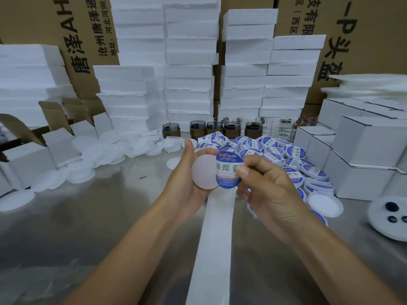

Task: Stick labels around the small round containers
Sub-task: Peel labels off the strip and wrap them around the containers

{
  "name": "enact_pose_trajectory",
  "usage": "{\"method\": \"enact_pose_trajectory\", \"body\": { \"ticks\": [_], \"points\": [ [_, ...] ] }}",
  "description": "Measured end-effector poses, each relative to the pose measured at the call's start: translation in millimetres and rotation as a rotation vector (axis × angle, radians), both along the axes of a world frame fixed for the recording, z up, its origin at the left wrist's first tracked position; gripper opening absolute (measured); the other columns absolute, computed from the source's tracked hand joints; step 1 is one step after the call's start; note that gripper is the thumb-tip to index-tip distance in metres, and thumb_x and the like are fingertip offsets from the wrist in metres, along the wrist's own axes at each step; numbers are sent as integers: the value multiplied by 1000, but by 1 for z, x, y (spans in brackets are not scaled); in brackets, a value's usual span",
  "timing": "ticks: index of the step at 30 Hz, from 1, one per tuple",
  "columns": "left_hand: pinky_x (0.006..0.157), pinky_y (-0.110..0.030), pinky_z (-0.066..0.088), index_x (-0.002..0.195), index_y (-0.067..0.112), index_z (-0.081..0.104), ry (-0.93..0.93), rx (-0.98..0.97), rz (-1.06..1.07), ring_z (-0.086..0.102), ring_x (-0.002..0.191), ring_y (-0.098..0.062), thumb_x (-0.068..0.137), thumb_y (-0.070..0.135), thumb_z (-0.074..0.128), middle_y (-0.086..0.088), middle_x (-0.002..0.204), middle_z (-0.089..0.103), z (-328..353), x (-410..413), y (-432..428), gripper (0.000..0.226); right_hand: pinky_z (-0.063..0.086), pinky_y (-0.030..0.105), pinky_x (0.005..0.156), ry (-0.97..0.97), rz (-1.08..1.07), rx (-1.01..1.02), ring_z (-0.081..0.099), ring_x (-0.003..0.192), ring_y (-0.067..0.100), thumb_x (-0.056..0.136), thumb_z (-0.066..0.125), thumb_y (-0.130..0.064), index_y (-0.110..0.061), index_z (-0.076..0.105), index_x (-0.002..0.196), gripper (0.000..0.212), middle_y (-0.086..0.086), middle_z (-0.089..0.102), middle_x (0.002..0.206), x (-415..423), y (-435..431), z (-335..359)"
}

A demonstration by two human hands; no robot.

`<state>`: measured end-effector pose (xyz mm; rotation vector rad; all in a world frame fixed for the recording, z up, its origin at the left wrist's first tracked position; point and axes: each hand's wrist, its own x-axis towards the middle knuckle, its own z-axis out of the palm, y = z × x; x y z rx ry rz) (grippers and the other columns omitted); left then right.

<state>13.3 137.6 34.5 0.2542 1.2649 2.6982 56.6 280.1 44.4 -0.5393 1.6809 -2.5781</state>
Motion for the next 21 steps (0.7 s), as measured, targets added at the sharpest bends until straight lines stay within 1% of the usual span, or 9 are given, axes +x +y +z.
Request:
{"method": "enact_pose_trajectory", "body": {
  "ticks": [2,4,7,10,13,17,21],
  "points": [
    [64,-26,56,82,12,61,-26,6,-38,68,70,-19,89,60,31,-10,81,69,-1,3,4,57,33,14,47,7,-3,66,42,47,3,56,70,-24,-22,69,63,8,-7,60,59,0,-2,-3],
    [60,-25,56,77,11,64,-56,48,-81,68,65,-18,91,61,29,-9,74,69,-1,5,7,62,34,11,45,3,-13,120,46,44,0,56,70,-24,-18,65,66,13,-7,63,56,-1,-3,-5],
    [59,-24,56,65,11,70,-72,85,-113,69,64,-18,91,61,27,-10,72,69,-2,7,10,71,35,9,43,-21,-67,191,50,41,1,57,71,-22,-17,66,65,11,-4,65,56,-2,-4,-6],
    [57,-25,57,60,11,72,-64,116,-110,70,66,-20,91,60,27,-11,71,70,-2,6,12,74,36,9,42,-51,-131,210,50,40,1,62,72,-17,-14,67,70,10,-4,67,58,-4,-4,-7],
    [58,-27,58,60,9,71,-58,146,-99,71,70,-22,91,59,30,-12,72,70,-2,5,12,72,36,12,41,-86,-190,225,44,39,2,67,73,-15,-12,67,73,10,-2,66,57,-6,-4,-8],
    [63,-29,59,60,10,71,-57,129,-86,71,74,-22,89,58,33,-12,73,69,-4,4,12,68,38,14,42,-108,-242,211,43,39,6,67,74,-14,-11,68,74,9,1,66,58,-7,-5,-11],
    [62,-27,59,63,10,70,-56,95,-79,70,69,-20,91,56,32,-11,71,69,-5,4,12,66,39,15,43,-132,-253,191,44,39,8,72,74,-11,-12,69,71,5,2,64,57,-7,-7,-13]
  ]
}}
